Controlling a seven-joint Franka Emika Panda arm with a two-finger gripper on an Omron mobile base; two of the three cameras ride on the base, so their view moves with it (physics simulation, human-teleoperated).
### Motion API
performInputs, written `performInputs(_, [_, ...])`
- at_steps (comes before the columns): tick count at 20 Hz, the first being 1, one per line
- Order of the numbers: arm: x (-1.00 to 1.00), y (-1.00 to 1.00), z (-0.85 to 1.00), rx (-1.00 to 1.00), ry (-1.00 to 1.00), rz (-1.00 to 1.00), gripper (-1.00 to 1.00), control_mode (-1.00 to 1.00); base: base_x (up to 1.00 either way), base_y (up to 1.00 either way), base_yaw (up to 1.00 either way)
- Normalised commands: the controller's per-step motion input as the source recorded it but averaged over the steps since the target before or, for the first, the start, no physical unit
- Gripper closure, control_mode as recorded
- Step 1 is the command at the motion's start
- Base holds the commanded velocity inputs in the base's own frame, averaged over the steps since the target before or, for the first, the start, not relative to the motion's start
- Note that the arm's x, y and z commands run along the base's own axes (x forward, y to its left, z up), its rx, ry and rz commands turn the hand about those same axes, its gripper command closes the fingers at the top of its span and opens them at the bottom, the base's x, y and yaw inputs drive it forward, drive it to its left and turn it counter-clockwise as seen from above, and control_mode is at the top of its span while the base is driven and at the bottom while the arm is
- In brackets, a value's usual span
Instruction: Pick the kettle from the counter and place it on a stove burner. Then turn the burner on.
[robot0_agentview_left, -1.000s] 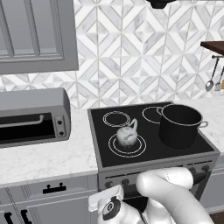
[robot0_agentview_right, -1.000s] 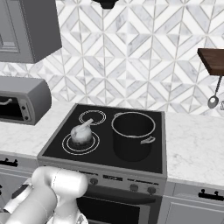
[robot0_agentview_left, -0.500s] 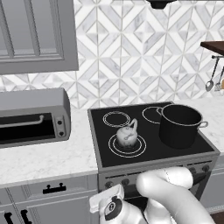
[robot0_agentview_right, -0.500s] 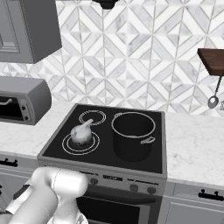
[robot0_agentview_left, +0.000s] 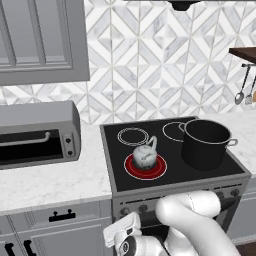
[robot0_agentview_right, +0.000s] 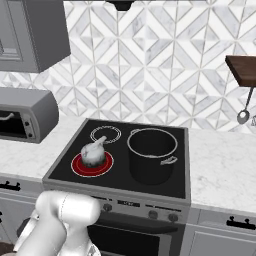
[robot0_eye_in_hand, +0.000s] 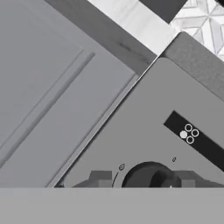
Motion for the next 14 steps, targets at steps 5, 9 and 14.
performInputs(5, [0.0,0.7,-0.61,-0.22,0.2,0.25,1.0,-1.0,0.0,0.0,0.0])
performInputs(9, [0.0,0.8,-0.63,-0.28,0.27,0.22,1.0,-1.0,0.0,0.0,0.0])
performInputs(14, [0.0,0.78,-0.36,-0.27,0.35,0.21,1.0,-1.0,0.0,0.0,0.0])
